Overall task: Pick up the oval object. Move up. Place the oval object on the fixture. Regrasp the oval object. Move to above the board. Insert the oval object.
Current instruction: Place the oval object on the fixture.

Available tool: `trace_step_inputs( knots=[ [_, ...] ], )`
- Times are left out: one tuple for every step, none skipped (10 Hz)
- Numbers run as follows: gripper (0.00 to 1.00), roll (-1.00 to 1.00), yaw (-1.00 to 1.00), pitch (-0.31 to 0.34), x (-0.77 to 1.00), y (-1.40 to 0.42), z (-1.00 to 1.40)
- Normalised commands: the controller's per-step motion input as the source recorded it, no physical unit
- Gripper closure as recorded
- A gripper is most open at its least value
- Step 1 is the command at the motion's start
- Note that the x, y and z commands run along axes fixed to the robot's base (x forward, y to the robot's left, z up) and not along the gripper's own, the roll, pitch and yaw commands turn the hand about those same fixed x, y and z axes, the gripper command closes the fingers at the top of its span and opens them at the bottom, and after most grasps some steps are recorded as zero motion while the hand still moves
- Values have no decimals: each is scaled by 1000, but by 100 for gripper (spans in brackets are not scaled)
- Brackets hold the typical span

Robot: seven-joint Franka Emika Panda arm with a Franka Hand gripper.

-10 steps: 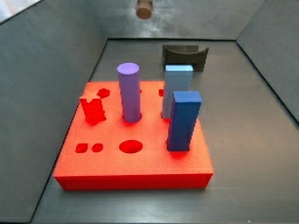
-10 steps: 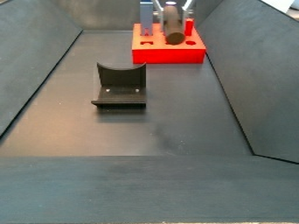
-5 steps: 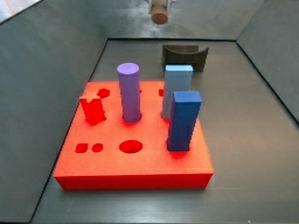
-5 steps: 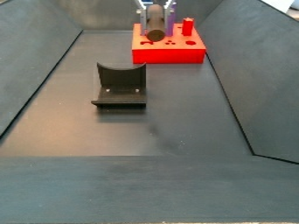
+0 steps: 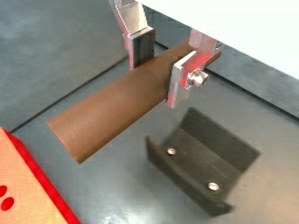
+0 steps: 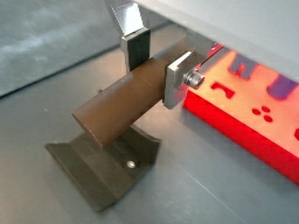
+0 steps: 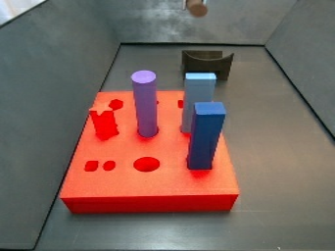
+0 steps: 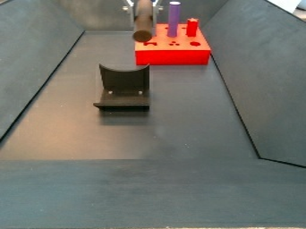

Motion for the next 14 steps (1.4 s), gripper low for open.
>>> trace_step_inputs(
  knots=[
    [100,-1000,-17,-64,686,199,51],
    [100,-1000,-17,-40,616,114,33],
    [100,-1000,-19,-6,526,71,9],
    [100,-1000,-23,12,459,59,-4],
    [100,-1000,-31,38,361,52,-9],
    [100,-1000,-39,52,312,51,-8],
    [100,-921,-51,79,213,48,-12],
    [100,-752,-61,87,141,48,-15],
    [100,-521,-71,79,63,50,-14],
    [100,-343,-79,60,53,43,-9],
    [100,-206,-79,51,60,24,-7],
    [100,-1000,58,147,126,131,-1000],
    [100,-1000,33,148,131,139,-1000],
    [100,-1000,5,180,135,139,-1000]
  ],
)
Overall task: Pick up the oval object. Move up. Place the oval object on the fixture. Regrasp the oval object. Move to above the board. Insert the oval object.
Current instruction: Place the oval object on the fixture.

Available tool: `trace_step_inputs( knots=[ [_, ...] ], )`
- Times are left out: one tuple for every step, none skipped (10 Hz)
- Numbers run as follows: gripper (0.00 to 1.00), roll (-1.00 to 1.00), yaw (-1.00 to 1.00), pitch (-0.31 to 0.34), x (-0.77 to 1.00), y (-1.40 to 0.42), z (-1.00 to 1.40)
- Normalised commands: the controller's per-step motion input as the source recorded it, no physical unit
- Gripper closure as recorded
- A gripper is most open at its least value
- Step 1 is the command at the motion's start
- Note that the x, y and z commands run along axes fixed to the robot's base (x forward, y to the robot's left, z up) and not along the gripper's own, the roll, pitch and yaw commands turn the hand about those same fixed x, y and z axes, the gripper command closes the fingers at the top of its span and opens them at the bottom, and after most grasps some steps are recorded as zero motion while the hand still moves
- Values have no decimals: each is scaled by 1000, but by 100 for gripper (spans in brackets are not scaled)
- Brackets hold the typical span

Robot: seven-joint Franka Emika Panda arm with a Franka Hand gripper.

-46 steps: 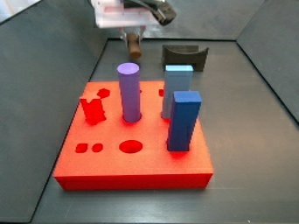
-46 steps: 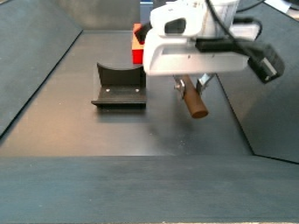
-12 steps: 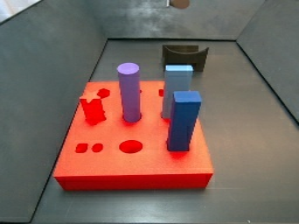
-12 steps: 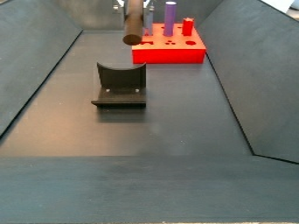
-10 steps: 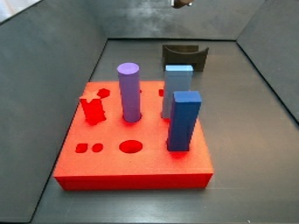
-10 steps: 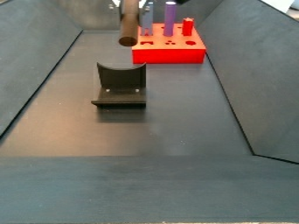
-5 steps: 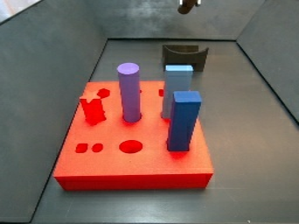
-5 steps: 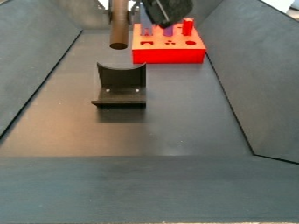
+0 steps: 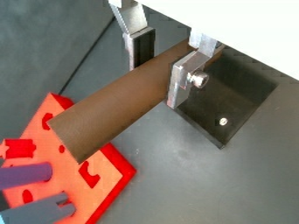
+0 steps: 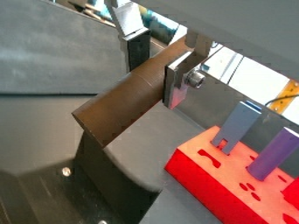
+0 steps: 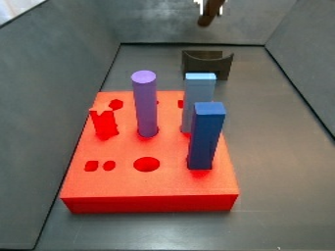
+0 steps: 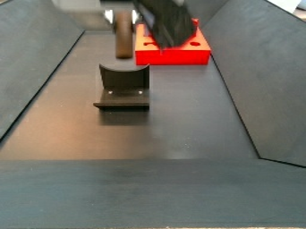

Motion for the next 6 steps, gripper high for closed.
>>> trace_step_inputs(
  knots=[
    [100,-809,-62,215,154,135,-1000],
    [100,-702,-91,209,157,138,-1000],
    [100,-482,-141,177,166,140,-1000],
    [100,-322,-167,151,174,141,-1000],
    [100,-199,-190,104,188,130,-1000],
    [100,-168,-196,67,161,116,-841]
  ],
)
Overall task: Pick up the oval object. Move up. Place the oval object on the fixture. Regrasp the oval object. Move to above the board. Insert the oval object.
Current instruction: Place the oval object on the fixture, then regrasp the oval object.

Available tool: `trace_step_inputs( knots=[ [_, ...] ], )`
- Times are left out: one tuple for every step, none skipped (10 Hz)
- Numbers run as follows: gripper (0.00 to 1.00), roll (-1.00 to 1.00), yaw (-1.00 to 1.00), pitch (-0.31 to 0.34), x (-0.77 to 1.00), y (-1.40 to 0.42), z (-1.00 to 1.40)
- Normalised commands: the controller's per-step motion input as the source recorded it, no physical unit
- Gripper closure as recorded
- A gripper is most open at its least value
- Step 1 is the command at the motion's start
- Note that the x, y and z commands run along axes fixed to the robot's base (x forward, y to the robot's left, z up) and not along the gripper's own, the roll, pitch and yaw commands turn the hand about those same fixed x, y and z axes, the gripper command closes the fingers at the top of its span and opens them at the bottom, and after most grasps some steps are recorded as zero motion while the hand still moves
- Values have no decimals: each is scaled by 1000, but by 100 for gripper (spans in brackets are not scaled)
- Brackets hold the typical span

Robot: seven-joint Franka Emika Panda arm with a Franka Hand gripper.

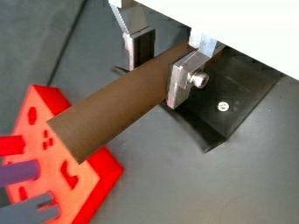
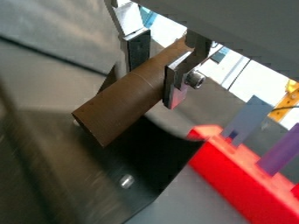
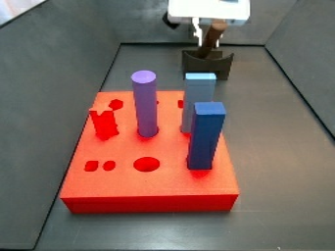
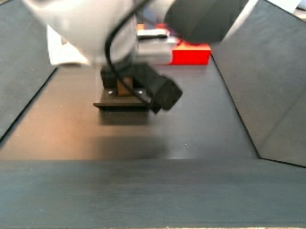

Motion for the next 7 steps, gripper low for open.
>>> trace_step_inputs(
  knots=[
    [100,-165,-187,26,123,88,-582],
    [100,-165,-176,9,111,77,-461],
    [100,-150,-146,-27,84,65,-217],
    [100,-148,-134,-36,73,59,-168],
    [0,0,0,0,0,0,0],
    [0,-12,54,30,0,0,1000],
    [0,-10,54,35,-5,1,1000]
  ],
)
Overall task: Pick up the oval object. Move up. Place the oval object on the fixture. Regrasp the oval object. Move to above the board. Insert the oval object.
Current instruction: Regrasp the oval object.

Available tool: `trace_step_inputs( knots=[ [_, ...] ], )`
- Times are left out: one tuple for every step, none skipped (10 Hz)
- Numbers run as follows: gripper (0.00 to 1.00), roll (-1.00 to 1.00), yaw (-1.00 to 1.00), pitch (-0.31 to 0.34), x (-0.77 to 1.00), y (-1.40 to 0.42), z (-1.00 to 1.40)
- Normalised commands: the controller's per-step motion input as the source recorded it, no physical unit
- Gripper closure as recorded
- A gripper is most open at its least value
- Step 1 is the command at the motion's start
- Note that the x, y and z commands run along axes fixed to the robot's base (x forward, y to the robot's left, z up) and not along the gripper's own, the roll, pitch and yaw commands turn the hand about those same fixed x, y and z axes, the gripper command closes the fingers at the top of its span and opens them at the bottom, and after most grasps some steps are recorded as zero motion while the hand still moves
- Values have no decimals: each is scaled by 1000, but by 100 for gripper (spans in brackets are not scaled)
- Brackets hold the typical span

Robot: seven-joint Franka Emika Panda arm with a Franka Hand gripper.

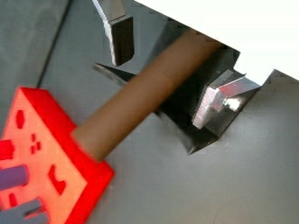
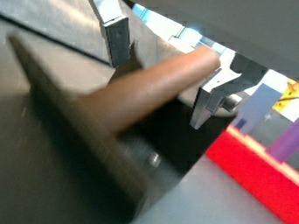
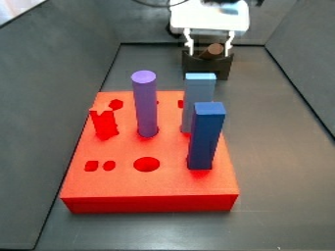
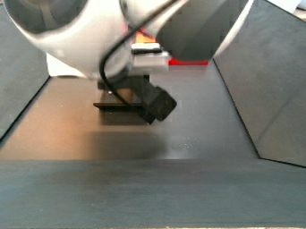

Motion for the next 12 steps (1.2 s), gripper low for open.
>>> trace_step_inputs(
  knots=[
    [0,9,44,50,-30,4,1000],
    [0,24,35,56,-28,0,1000],
    [0,45,17,76,-36,-1,1000],
    [0,50,7,82,-38,0,918],
    [0,58,-13,94,-32,1,684],
    [0,59,-23,94,-28,2,504],
    [0,52,-37,83,-24,4,261],
    [0,-63,-32,-25,-1000,0,0],
    [0,-67,-41,-57,-1000,5,-5],
    [0,-39,-45,-88,-1000,2,20],
    [0,-14,-32,-103,-1000,-4,17],
    [0,14,-9,-115,-1000,-2,16]
  ],
)
